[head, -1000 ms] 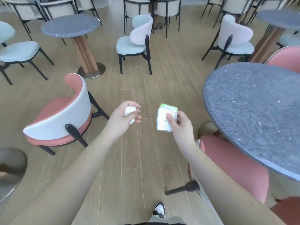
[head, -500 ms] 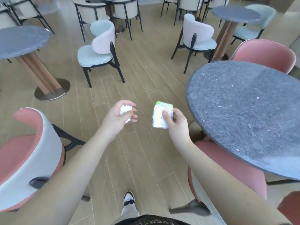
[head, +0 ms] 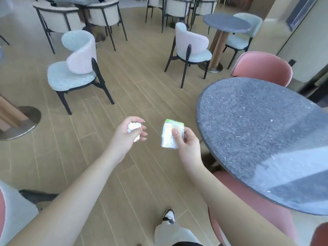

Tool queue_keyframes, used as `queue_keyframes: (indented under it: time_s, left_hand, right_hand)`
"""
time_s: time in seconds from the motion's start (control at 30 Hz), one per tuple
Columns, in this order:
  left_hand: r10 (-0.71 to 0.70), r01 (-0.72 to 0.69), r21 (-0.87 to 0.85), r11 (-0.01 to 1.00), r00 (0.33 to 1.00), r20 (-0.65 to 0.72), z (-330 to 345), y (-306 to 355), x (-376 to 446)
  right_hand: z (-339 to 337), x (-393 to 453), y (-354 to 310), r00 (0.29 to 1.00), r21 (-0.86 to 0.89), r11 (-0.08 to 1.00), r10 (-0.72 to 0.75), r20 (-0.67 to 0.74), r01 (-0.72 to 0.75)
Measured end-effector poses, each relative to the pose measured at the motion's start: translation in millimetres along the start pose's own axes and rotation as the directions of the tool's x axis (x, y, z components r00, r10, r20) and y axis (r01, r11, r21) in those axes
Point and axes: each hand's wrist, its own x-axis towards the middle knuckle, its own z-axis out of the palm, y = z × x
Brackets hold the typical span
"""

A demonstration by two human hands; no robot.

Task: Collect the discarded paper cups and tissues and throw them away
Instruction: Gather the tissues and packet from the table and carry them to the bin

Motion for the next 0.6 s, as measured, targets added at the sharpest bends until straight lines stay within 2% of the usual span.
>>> queue_keyframes:
  time_s: [0.3, 0.6]
  left_hand:
    - [-0.026, 0.024, 0.084, 0.996, 0.999, 0.031, 27.8, 13.1, 149.8]
    - [0.001, -0.011, 0.111, 0.994, 0.997, 0.082, 55.2, 33.8, 269.0]
  right_hand:
    - [4.7, 145.9, 4.0, 0.997, 0.008, 1.000, -0.002, -0.078, 0.002]
    - [1.4, 262.3, -5.0, 0.993, -0.001, 1.000, 0.021, -0.116, -0.021]
